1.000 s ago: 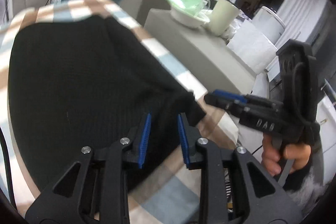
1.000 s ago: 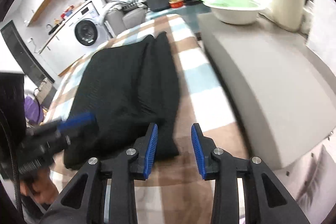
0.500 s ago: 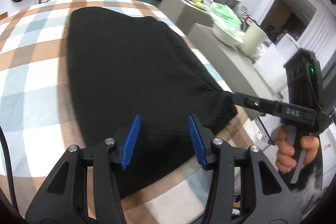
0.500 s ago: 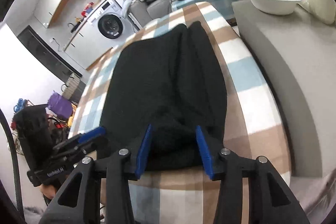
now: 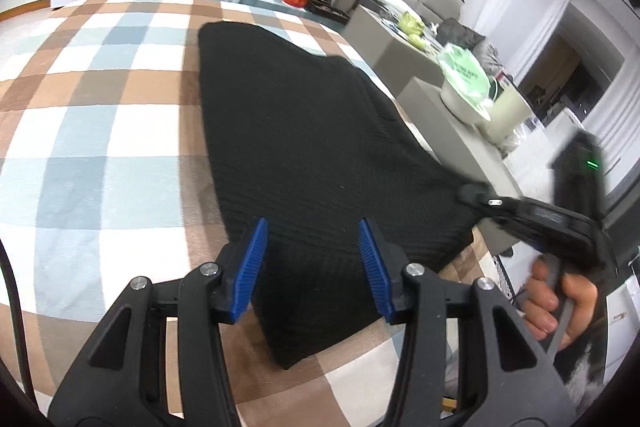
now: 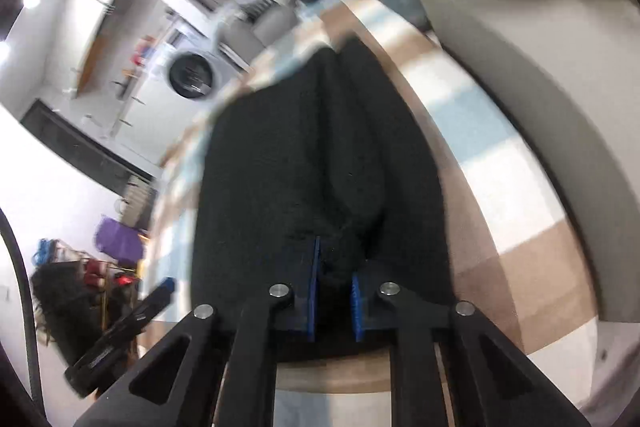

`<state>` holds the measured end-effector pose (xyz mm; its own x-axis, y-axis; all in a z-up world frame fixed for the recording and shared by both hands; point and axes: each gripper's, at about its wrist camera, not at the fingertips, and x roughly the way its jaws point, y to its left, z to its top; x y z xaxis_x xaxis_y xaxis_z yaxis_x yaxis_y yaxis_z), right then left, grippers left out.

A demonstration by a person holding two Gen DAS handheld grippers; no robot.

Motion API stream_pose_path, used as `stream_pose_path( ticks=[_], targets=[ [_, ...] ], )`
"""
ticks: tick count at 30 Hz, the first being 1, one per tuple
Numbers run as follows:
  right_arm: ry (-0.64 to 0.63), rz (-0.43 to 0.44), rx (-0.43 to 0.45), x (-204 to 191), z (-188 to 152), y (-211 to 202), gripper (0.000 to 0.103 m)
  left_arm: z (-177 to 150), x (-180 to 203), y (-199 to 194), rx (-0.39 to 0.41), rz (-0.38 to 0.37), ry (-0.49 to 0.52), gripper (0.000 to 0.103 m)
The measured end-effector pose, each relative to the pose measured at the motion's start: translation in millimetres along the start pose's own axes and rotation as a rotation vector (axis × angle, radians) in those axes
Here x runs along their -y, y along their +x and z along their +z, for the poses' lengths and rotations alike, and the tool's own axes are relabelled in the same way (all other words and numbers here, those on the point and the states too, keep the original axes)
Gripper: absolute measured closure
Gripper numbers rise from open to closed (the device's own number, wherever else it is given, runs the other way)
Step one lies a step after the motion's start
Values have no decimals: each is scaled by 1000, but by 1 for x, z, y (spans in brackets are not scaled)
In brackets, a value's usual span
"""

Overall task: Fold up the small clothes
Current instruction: 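Lift the hem with both grippers and fold it toward the collar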

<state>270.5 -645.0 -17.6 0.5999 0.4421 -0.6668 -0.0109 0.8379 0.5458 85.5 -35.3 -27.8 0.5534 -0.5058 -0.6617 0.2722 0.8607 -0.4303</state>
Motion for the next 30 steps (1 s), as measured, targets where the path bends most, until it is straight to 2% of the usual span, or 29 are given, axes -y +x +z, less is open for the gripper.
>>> stream_pose_path(
  ticks=[4,6,8,10,12,13,15,17,19,22,24,26,28,29,30],
  targets=[
    [-81,-1,64,-14,-10,-33,92,1,-7,-4,12,16,-24,59],
    [-99,-88,46,-6,-18,-30,90,0,-12,2,-4,22,-41,59],
    [-76,-163,-33,9,-24,-12,88,-2,-14,9,-29,31,-53,59],
    [-54,-142,-65,19,-24,-8,84,-5,-13,16,-48,40,-52,59],
    [-51,-135,-31,20,-19,-21,62,-8,-12,20,-56,39,-45,59],
    [-58,-141,0,21,-15,-28,60,-8,-11,23,-62,37,-45,59],
    [-82,-132,58,18,-3,-40,59,-8,-9,28,-73,30,-44,59],
    [-109,-114,41,14,8,-36,59,-9,-6,33,-82,32,-34,59],
    [-155,-81,14,2,18,-22,59,-9,-3,35,-85,34,-22,59],
    [-220,-34,-79,-12,33,18,59,-10,-1,36,-90,41,-16,59],
    [-210,-11,-125,-11,40,43,59,-10,-3,35,-90,45,-20,59],
    [-160,-30,-185,-6,48,68,61,-11,-4,34,-89,57,-21,58],
    [-142,-41,-228,-2,53,86,74,-11,-7,33,-86,62,-28,59],
    [-160,-54,-228,-4,56,89,91,-11,-8,33,-88,59,-34,59],
    [-178,-52,-247,-8,59,91,94,-11,-10,33,-88,59,-37,59]
  ],
)
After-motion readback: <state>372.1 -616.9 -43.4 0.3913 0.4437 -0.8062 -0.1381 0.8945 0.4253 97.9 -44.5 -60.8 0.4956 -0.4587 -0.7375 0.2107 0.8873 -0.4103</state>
